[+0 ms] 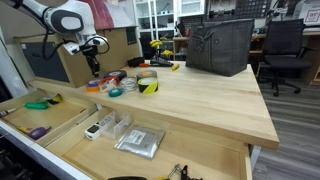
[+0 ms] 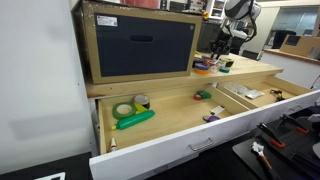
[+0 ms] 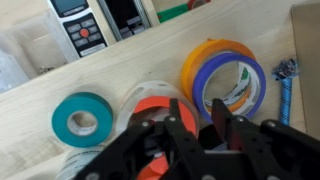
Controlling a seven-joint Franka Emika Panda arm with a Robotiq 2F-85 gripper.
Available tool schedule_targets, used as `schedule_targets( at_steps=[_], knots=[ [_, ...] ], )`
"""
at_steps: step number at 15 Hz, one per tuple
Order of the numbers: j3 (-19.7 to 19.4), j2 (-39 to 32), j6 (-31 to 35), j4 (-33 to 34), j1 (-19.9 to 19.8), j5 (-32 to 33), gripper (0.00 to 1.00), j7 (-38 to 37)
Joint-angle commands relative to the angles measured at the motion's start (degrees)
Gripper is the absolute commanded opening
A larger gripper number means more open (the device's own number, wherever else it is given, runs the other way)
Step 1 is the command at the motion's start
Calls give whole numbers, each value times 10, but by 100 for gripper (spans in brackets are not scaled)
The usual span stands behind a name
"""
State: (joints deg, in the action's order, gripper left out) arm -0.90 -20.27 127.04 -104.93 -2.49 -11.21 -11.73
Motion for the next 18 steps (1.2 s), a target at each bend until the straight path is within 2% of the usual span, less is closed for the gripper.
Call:
schedule_targets(
  at_steps=[1, 5, 11, 18],
  knots=[
    [-18, 28, -44, -12, 4, 43, 71, -3],
    [-37, 21, -45, -3, 0, 89, 99, -5],
    [-43, -2, -25, 13, -4, 115, 100, 13],
    [-21, -44, -4, 62, -5, 109, 100, 97]
  ],
)
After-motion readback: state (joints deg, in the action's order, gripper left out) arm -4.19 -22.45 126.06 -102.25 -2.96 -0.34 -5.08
